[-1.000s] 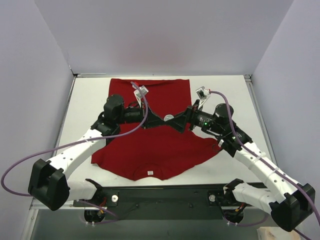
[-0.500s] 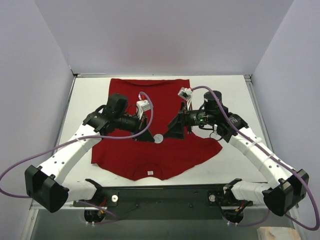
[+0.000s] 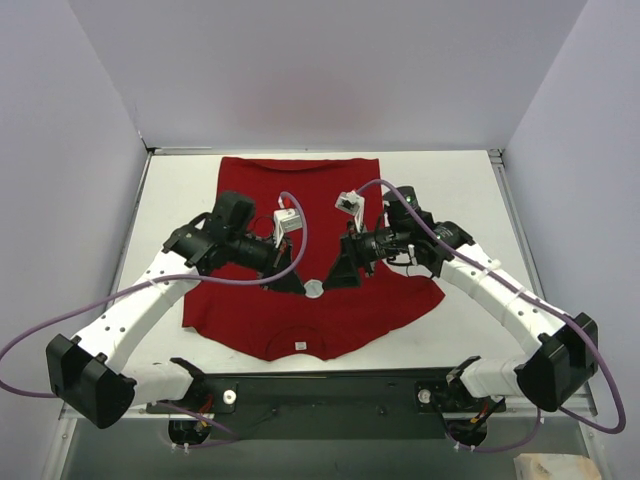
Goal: Pin the brooch onto the clothing
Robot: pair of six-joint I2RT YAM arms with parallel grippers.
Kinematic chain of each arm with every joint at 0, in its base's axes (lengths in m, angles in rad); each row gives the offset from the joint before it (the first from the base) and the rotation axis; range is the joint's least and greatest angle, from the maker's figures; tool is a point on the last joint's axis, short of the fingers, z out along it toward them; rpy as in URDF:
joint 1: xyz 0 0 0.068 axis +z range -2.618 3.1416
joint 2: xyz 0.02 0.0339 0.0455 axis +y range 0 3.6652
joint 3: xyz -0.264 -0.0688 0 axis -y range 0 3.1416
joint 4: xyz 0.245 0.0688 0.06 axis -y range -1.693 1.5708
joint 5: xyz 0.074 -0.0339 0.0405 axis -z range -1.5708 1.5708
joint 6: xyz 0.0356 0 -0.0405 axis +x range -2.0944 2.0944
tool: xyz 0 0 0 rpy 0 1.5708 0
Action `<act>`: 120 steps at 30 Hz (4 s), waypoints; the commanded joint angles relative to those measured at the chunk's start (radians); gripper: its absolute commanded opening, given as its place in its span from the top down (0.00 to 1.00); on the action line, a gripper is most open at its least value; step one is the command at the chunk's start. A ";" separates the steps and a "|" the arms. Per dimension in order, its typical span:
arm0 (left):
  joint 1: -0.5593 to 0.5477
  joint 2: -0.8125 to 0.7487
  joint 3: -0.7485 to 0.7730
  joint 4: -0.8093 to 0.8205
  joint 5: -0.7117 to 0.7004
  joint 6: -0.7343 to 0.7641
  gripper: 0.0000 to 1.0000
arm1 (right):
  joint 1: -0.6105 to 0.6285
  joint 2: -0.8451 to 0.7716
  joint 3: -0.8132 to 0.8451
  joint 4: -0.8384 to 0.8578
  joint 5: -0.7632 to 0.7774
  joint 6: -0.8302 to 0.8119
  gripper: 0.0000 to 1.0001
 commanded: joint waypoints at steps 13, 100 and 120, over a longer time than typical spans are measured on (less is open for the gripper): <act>-0.036 -0.033 0.009 0.007 0.058 0.038 1.00 | 0.065 0.081 0.056 0.024 -0.066 -0.029 0.88; 0.067 -0.065 -0.348 1.363 -0.041 -0.826 1.00 | 0.008 -0.321 -0.346 0.711 0.358 0.388 1.00; 0.070 -0.053 -0.337 1.384 0.002 -0.841 0.97 | -0.009 -0.267 -0.318 0.754 0.267 0.397 1.00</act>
